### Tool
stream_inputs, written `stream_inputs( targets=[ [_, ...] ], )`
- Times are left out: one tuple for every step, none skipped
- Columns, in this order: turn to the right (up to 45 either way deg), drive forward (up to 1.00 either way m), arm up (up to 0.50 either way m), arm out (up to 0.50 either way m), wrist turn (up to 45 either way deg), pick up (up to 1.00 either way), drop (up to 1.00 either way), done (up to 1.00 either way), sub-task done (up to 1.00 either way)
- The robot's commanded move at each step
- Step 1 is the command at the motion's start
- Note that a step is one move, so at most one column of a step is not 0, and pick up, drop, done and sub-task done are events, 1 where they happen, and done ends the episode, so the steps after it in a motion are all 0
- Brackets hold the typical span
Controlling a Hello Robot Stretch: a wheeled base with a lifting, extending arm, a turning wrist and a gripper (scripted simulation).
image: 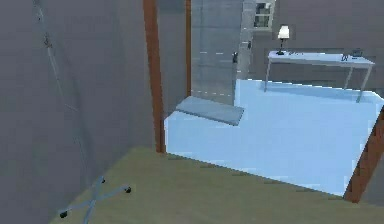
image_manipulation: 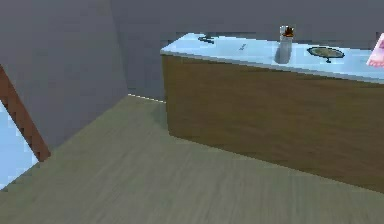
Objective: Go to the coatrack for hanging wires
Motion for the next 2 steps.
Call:
stream_inputs(
  targets=[
    [0.0, 0.6, 0.0, 0.0, 0.0, 0.0, 0.0, 0.0, 0.0],
    [-45.0, 0.0, 0.0, 0.0, 0.0, 0.0, 0.0, 0.0, 0.0]
  ],
)
